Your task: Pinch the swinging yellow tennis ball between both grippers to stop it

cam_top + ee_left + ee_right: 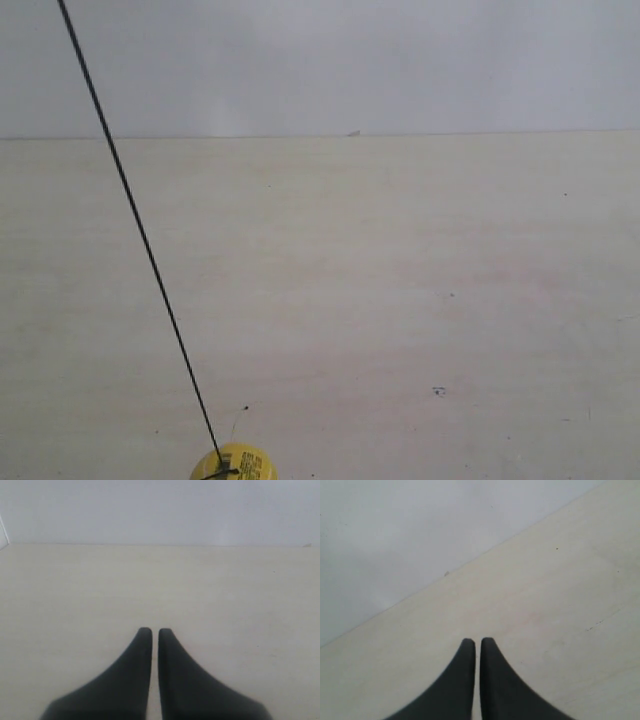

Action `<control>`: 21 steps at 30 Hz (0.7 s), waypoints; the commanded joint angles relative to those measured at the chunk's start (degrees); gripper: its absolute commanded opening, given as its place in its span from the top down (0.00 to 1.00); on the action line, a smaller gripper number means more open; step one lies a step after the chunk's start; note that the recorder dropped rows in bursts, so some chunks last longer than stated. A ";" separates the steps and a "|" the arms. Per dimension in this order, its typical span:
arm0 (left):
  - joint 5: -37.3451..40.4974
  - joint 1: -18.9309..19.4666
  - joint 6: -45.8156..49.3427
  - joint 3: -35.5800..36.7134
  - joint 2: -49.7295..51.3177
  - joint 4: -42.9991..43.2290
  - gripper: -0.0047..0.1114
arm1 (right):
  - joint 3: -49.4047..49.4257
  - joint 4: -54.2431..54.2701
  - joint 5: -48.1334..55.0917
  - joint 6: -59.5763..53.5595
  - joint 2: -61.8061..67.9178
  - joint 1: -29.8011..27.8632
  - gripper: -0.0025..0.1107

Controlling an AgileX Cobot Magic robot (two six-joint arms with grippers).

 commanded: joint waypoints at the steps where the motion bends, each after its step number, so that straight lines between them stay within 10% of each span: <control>1: -0.23 0.01 0.34 0.22 -0.13 0.09 0.92 | -0.02 -0.10 6.77 -0.43 -0.25 -0.26 0.98; 21: -0.23 0.01 0.34 0.22 -0.13 0.09 0.92 | -0.02 -0.19 6.43 -30.49 -0.25 -0.26 0.98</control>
